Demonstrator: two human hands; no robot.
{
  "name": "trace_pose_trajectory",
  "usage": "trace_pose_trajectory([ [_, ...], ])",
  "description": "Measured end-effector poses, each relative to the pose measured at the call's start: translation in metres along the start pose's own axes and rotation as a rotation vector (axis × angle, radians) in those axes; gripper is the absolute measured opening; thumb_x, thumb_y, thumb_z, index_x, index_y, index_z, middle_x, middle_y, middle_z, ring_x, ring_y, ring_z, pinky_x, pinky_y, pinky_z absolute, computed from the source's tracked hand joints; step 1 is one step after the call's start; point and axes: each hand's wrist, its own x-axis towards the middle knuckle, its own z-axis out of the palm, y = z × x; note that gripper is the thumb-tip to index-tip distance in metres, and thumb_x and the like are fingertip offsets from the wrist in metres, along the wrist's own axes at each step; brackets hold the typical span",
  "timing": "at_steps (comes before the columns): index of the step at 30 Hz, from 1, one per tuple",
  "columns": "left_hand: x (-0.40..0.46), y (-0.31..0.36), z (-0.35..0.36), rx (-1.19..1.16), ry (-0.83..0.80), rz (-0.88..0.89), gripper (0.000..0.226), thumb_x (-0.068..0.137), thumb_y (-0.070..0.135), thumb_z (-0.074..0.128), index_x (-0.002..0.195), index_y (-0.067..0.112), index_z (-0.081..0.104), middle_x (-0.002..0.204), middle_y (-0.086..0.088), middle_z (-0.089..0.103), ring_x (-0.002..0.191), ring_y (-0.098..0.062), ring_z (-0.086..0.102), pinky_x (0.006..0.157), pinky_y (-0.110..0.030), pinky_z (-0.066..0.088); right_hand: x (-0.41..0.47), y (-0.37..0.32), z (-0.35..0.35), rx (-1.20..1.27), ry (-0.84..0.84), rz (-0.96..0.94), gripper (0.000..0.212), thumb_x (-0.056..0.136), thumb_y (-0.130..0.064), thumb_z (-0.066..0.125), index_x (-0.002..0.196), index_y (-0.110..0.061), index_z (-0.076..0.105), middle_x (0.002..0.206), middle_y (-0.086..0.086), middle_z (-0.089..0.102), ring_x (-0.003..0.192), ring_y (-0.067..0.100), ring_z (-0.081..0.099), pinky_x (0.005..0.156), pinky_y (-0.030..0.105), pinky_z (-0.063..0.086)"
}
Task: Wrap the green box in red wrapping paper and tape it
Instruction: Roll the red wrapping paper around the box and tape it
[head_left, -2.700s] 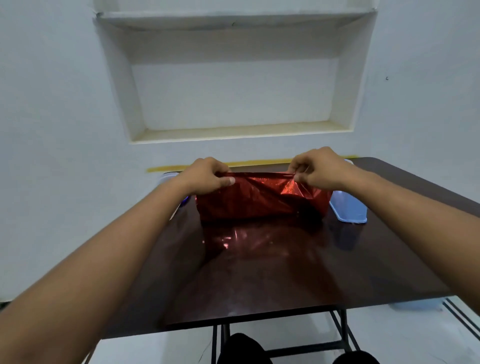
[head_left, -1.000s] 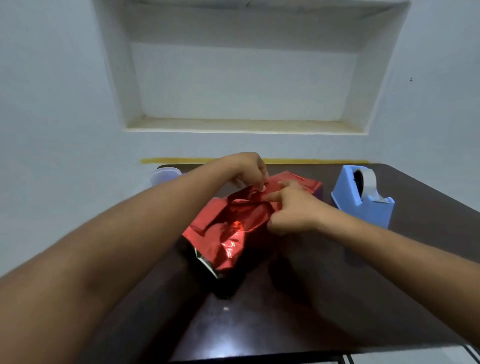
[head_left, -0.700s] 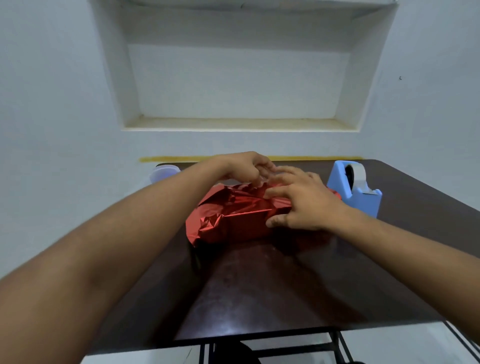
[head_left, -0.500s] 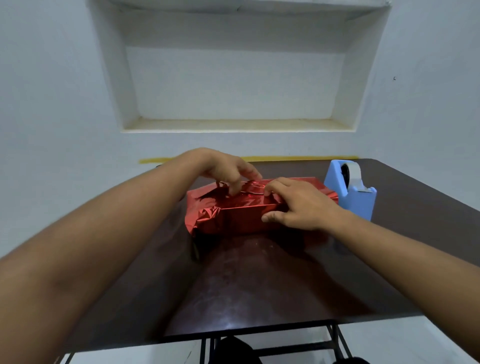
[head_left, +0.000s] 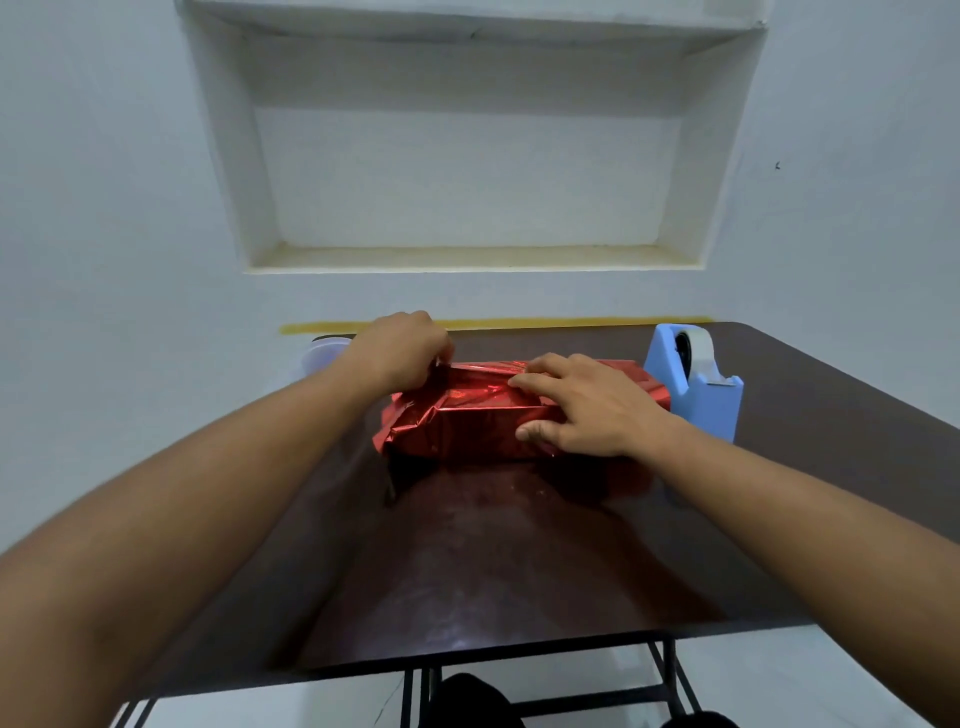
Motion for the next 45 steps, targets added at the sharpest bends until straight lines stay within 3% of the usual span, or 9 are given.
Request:
trace_pose_trajectory([
  [4,-0.007,-0.005,0.005,0.023,0.029,-0.011,0.035,0.082,0.010,0.065,0.107,0.032,0.074,0.101,-0.004,0.070,0.093,-0.033,0.069,0.072,-0.043,0.060,0.001,0.001,-0.002,-0.023,0.003,0.036,0.086,0.088,-0.079,0.049,0.154,-0.025,0.044,0.158,-0.006,0.040,0.135,0.021,0.044,0.109,0.042,0.045],
  [16,-0.024,-0.022,0.006,0.070,-0.080,-0.157,0.049,0.089,0.005,0.061,0.132,0.028,0.067,0.128,-0.008,0.064,0.112,-0.031,0.066,0.076,-0.036,0.052,-0.003,0.004,-0.002,0.035,0.043,0.078,0.090,0.082,-0.077,0.062,0.151,-0.018,0.051,0.156,-0.004,0.047,0.143,0.017,0.042,0.116,0.036,0.036],
  [20,-0.023,-0.012,-0.006,-0.306,-0.088,-0.378,0.035,0.093,0.018,0.060,0.128,0.017,0.065,0.118,-0.011,0.068,0.100,-0.027,0.066,0.078,-0.031,0.053,-0.005,0.006,-0.006,0.085,0.028,0.112,0.090,0.080,-0.075,0.066,0.147,-0.016,0.056,0.155,-0.002,0.050,0.140,0.019,0.047,0.114,0.037,0.040],
  [23,-0.022,0.003,-0.006,-0.650,-0.258,-0.584,0.038,0.104,0.039,0.050,0.104,0.004,0.064,0.093,-0.015,0.073,0.068,-0.030,0.063,0.066,-0.031,0.052,-0.005,0.006,-0.005,0.106,0.020,0.123,0.090,0.080,-0.076,0.065,0.147,-0.016,0.055,0.155,-0.002,0.050,0.140,0.019,0.048,0.114,0.037,0.040],
  [28,-0.028,0.017,0.008,-1.181,-0.505,-0.862,0.043,0.108,0.054,0.038,0.092,0.017,0.053,0.073,-0.001,0.054,0.061,-0.016,0.052,0.056,-0.025,0.043,-0.006,0.005,-0.007,0.115,0.005,0.129,0.089,0.082,-0.074,0.065,0.149,-0.016,0.053,0.157,-0.001,0.048,0.141,0.020,0.046,0.116,0.039,0.039],
  [36,-0.034,0.000,0.043,-1.171,0.033,-0.953,0.042,0.099,0.048,0.062,0.098,0.009,0.046,0.072,-0.011,0.052,0.049,-0.021,0.043,0.045,-0.023,0.030,-0.007,0.020,-0.012,0.126,-0.113,0.088,0.077,0.092,-0.042,0.073,0.157,-0.020,0.040,0.163,-0.008,0.034,0.148,0.017,0.034,0.122,0.036,0.029],
  [39,-0.038,0.002,0.048,-1.010,0.215,-0.981,0.058,0.101,0.047,0.057,0.122,-0.006,0.054,0.109,-0.022,0.068,0.088,-0.037,0.065,0.066,-0.033,0.040,-0.006,0.017,-0.009,0.137,-0.086,0.082,0.077,0.091,-0.040,0.074,0.157,-0.020,0.041,0.164,-0.007,0.035,0.149,0.017,0.033,0.123,0.035,0.028],
  [41,-0.038,0.011,0.043,-1.012,0.313,-0.958,0.063,0.104,0.046,0.051,0.136,-0.007,0.045,0.127,-0.021,0.064,0.114,-0.040,0.061,0.083,-0.036,0.040,-0.005,0.015,-0.006,0.147,-0.073,0.080,0.077,0.091,-0.040,0.075,0.157,-0.020,0.041,0.164,-0.007,0.035,0.150,0.017,0.034,0.123,0.034,0.027],
  [45,-0.044,0.028,0.028,-0.843,0.302,-0.835,0.049,0.101,0.037,0.060,0.137,0.009,0.040,0.135,-0.020,0.048,0.113,-0.042,0.060,0.096,-0.045,0.047,-0.006,0.015,-0.007,0.147,-0.064,0.078,0.077,0.091,-0.039,0.076,0.157,-0.019,0.041,0.164,-0.006,0.036,0.151,0.016,0.033,0.123,0.031,0.025],
])
